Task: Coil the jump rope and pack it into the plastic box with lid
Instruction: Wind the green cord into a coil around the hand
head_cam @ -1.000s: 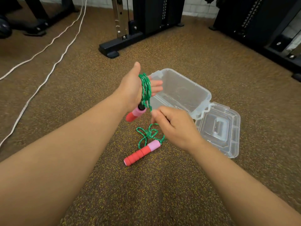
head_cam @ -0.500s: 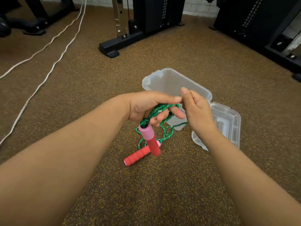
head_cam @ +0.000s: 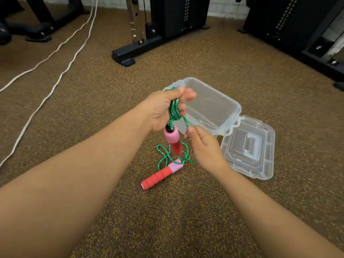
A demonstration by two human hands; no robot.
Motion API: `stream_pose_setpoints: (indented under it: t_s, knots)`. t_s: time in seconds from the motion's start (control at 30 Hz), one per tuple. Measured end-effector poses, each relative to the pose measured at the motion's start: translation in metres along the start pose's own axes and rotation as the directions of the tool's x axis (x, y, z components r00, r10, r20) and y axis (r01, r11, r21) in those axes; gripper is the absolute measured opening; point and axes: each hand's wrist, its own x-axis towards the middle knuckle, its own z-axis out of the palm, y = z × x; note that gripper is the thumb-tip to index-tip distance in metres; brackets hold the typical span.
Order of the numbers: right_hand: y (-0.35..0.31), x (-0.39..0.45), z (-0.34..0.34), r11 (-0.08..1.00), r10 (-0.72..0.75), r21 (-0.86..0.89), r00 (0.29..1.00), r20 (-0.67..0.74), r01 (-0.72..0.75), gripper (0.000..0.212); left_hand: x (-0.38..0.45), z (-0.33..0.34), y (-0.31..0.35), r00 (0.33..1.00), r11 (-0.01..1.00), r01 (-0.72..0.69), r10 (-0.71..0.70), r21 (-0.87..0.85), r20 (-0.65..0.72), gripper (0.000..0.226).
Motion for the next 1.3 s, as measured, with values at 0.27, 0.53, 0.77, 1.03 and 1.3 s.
stream_pose_setpoints:
  t_s: [0.27,0.53,0.77,1.03,1.3]
  knots:
    - [-0.034,-0.009,-0.006,0.977,-0.162,-0.113,0.97,0.18,0.184,0.031,0.004,-0.002,-0.007,0.994,0.973,0.015,0.011,0.231,-0.111,0.032]
    - [-0.058,0.009,-0.027,0.968,-0.192,0.172,0.981,0.038,0.183,0.027,-0.01,0.006,-0.009,0.999,0.79,-0.026,0.046,0.612,-0.017,0.059]
    - [-0.046,0.015,-0.046,0.986,-0.159,0.036,0.98,-0.116,0.164,0.03,-0.014,0.009,-0.007,0.989,0.719,-0.068,-0.041,0.692,0.141,0.068]
    - [-0.028,0.02,-0.042,0.993,-0.111,0.017,0.974,-0.199,0.117,0.035,-0.013,0.016,-0.012,0.963,0.721,-0.043,-0.153,0.691,0.221,0.046]
    - [-0.01,0.018,-0.034,0.991,-0.044,0.116,0.98,-0.194,0.067,0.036,-0.01,0.012,-0.007,0.976,0.874,0.027,-0.129,0.485,0.178,0.046]
